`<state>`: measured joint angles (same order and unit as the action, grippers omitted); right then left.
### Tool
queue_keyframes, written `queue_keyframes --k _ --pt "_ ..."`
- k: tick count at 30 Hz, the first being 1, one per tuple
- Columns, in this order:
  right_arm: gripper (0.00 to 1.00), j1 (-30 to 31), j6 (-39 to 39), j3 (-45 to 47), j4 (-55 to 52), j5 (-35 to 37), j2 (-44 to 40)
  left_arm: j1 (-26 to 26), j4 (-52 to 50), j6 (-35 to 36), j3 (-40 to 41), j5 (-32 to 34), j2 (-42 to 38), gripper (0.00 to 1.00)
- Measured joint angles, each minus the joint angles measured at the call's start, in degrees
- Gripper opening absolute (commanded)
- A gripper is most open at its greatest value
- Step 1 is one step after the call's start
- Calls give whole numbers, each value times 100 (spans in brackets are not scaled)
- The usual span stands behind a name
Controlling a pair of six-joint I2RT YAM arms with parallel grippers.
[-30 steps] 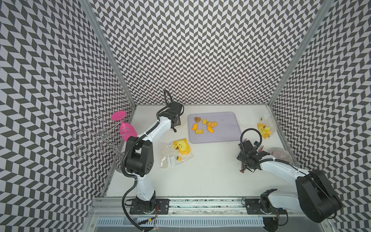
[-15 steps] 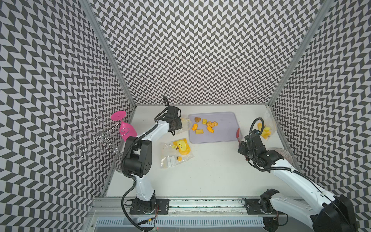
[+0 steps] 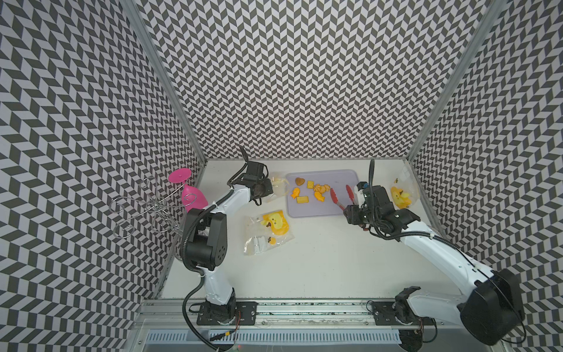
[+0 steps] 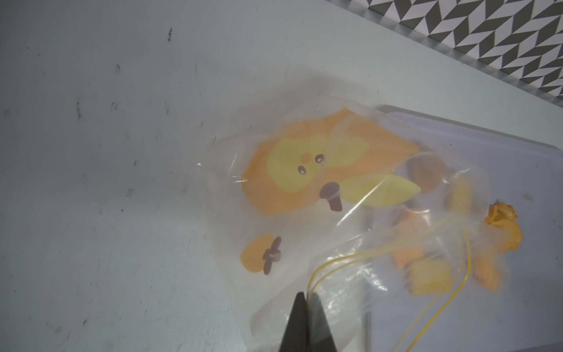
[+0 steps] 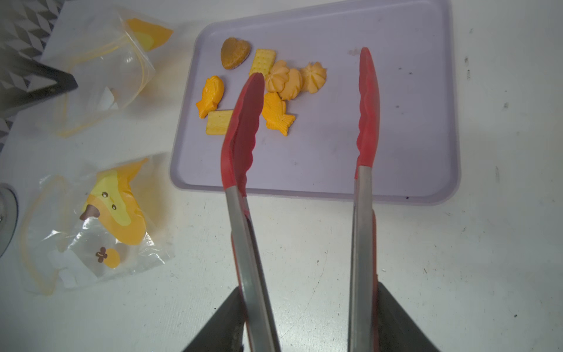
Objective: Put the cookies into a resealable bag to prevent moisture
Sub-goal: Pick up the cookie from the tray.
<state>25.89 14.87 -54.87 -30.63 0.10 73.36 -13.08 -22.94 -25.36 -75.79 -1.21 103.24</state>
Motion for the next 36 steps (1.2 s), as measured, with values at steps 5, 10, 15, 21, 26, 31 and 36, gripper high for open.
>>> queue_keyframes --k 5,10,15,21,26,31,36 --pt "59 31 -420 -286 -273 -240 638 26 59 24 13 -7 -61 0" --pt "59 76 -721 -531 -345 -308 1202 37 90 28 13 -55 -70 0" --pt "59 136 -1010 -960 -330 -223 1733 48 107 44 13 -131 -70 0" --pt "57 136 -1231 -1237 -308 -168 2114 76 109 46 13 -162 -70 0" --pt "53 138 -1318 -1279 -273 -271 2293 85 111 46 13 -173 -70 0" --pt "52 138 -1353 -1360 -251 -378 2452 85 122 66 13 -216 -70 0" --pt "51 138 -1368 -1427 -212 -404 2566 85 149 85 13 -267 -70 0"
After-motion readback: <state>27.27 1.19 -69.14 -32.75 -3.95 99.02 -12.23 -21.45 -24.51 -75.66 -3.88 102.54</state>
